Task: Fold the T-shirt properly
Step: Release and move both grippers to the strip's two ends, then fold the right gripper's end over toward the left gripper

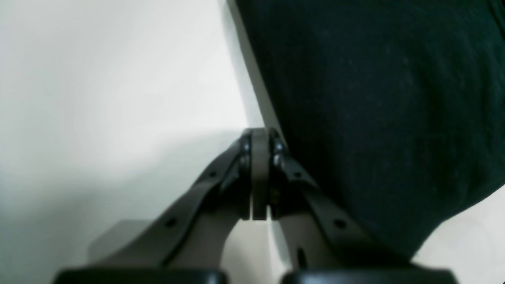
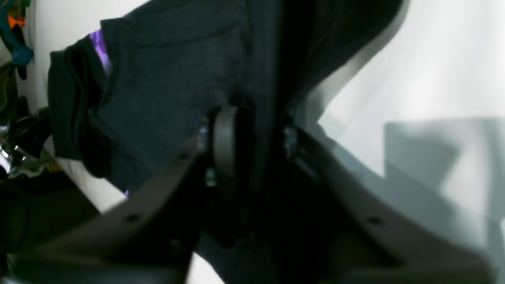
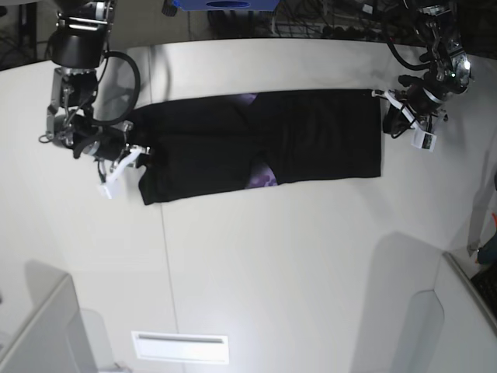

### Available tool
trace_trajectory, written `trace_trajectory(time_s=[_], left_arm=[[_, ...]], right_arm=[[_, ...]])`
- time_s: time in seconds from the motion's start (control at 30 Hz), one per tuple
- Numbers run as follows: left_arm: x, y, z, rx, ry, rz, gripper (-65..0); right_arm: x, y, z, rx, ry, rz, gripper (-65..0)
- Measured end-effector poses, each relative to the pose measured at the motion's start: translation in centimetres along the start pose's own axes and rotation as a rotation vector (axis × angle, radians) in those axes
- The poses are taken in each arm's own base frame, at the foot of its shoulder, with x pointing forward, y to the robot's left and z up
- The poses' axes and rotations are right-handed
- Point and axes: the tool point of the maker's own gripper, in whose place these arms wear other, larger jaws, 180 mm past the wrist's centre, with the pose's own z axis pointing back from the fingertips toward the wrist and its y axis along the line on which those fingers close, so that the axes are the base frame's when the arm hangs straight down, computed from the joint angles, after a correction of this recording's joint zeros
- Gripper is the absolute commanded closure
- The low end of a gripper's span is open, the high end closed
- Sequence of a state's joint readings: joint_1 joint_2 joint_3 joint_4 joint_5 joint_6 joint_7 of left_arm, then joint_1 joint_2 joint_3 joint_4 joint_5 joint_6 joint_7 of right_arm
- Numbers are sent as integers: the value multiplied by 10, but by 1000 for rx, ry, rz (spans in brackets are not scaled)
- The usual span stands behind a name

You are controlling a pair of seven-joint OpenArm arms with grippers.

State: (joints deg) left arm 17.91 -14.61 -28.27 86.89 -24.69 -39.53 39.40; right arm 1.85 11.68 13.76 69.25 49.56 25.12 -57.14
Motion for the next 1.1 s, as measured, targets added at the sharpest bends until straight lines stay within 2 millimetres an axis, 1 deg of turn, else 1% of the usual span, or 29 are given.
trace_trajectory(time_s=[0.03, 0.07, 0.13, 0.2, 0.27, 0.3, 0.4, 0.43, 0.47, 0.53, 0.57, 0.63, 0.67, 0.73, 0.8, 0.87, 0.9, 1.0, 1.03, 1.1], left_arm=[[0, -2, -1, -5, 1, -1, 0], [1, -6, -4, -16, 0, -7, 0], [5, -21, -12, -59, 2, -34, 0], [9, -37, -19, -101, -2, -59, 0], [14, -49, -26, -133, -1, -77, 0], [16, -56, -29, -150, 0, -89, 0], [21, -74, -37, -198, 7, -127, 0], [23, -81, -40, -216, 9, -140, 0], [24, -88, -43, -233, 11, -153, 0], [28, -94, -46, -246, 12, -165, 0], [28, -95, -46, -247, 11, -165, 0], [30, -95, -46, -247, 10, -169, 0], [31, -97, -47, -245, 21, -177, 0], [34, -99, -50, -245, 47, -186, 0], [39, -99, -53, -239, 63, -200, 0], [43, -101, -53, -230, 60, -217, 0], [44, -102, -52, -230, 57, -223, 0], [50, -104, -47, -226, 42, -246, 0], [52, -104, -46, -227, 34, -248, 0], [49, -104, -45, -228, 38, -247, 0]], right_arm=[[-1, -1, 0, 0, -6, -4, 0], [-1, -1, 0, 0, -8, -4, 0], [0, -1, 0, -4, -6, 0, 0], [0, -5, 4, -12, 3, 6, 0], [2, -9, 7, -27, 3, 1, 0], [4, -12, 11, -52, -3, -27, 0], [9, -20, 29, -173, 10, 5, 0], [11, -20, 35, -205, 4, 13, 0], [14, -15, 41, -219, -6, 12, 0], [23, 2, 52, -226, -21, 22, 0], [28, 13, 56, -214, -28, 40, 0], [40, 38, 59, -185, -67, 63, 0], [43, 52, 59, -163, -83, 70, 0], [35, 76, 57, -110, -56, 70, 0], [30, 93, 52, -83, -53, 41, 0], [25, 114, 47, -36, -47, 27, 0], [23, 126, 43, -14, -45, 39, 0], [7, 165, 20, 76, -10, 29, 0], [4, 175, 14, 94, -12, 7, 0], [-6, 191, 4, 115, 2, -10, 0]])
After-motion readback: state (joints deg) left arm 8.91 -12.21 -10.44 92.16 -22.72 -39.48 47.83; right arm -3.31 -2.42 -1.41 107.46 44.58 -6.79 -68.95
